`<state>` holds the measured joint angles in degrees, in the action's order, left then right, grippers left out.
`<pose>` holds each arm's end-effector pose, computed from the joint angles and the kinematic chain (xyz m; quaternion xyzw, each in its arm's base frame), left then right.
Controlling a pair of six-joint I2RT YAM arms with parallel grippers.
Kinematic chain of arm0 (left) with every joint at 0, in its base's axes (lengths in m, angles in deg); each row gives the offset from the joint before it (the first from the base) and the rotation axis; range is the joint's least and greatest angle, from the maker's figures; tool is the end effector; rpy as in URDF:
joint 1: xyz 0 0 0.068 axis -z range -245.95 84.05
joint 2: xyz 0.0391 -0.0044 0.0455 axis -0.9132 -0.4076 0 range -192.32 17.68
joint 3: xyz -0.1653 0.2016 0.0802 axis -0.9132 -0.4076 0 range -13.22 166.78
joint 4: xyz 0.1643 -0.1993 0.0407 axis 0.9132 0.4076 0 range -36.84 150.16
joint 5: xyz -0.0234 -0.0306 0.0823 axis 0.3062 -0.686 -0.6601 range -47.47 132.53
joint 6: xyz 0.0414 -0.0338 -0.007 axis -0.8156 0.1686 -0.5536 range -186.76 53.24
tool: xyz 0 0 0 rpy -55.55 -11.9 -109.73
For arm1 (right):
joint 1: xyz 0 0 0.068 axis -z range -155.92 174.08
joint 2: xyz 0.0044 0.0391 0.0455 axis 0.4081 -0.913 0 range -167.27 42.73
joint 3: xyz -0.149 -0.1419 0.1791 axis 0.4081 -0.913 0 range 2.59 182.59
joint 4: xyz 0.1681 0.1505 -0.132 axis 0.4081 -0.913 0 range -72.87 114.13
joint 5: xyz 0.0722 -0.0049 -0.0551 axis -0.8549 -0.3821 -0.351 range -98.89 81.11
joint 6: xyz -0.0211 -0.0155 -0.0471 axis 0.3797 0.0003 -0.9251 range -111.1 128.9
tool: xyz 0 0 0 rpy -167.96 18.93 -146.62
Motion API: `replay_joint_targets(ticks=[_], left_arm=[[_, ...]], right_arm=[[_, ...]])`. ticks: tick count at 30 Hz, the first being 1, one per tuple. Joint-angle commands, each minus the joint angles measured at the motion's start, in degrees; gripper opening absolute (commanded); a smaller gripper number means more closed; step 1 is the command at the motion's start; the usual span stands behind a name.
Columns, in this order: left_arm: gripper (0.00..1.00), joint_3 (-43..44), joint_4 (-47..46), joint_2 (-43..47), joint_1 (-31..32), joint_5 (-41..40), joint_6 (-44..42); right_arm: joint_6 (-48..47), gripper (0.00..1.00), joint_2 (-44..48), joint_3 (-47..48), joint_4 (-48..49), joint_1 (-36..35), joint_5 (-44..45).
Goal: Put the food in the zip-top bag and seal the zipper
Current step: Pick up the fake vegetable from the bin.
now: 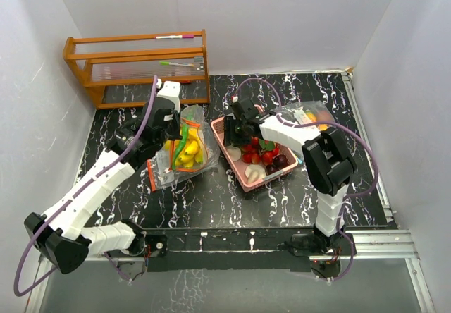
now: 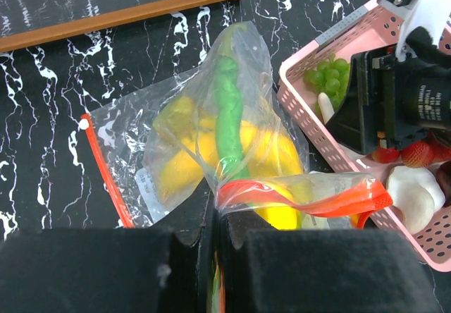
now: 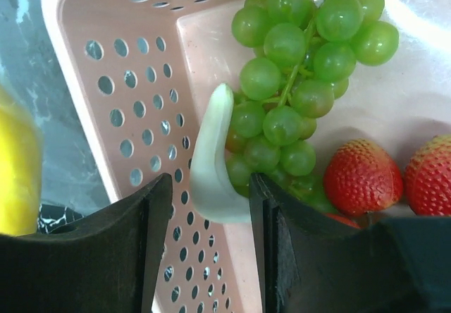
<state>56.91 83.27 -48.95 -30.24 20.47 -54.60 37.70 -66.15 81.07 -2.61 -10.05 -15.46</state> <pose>0.2124 -0.1361 0.3827 0.0720 0.8381 -0.0604 0.5374 0.3341 0.2314 0.1992 -0.0607 0.9558 0.1943 0.2122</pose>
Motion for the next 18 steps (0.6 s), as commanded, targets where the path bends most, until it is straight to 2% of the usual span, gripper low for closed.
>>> replay_joint_targets(ticks=[1,3,6,8,11,18], left_arm=[[0.0,0.0,-1.7,3.3,-0.3,-1.1,-0.4],[0.0,-0.3,-1.8,3.7,-0.3,-1.2,-0.4],[0.0,-0.6,-1.8,4.0,-0.3,-1.2,-0.3],[0.0,-0.5,-1.6,4.1,-0.3,-1.2,-0.3],[0.0,-0.4,-1.6,4.2,-0.4,-1.3,-0.3],[0.0,-0.7,-1.4,3.1,-0.4,-1.1,0.4]], right_arm=[[0.2,0.49,-2.5,2.4,0.7,-1.0,2.0],[0.2,0.45,-2.7,1.8,0.7,-1.0,2.1],[-0.1,0.27,-1.9,1.5,0.6,-0.9,3.0],[-0.5,0.21,-0.8,2.3,-0.4,-1.0,4.5],[-1.6,0.16,1.6,3.7,-1.2,-1.0,6.2],[-4.6,0.16,8.3,6.3,-3.9,-1.0,8.2]])
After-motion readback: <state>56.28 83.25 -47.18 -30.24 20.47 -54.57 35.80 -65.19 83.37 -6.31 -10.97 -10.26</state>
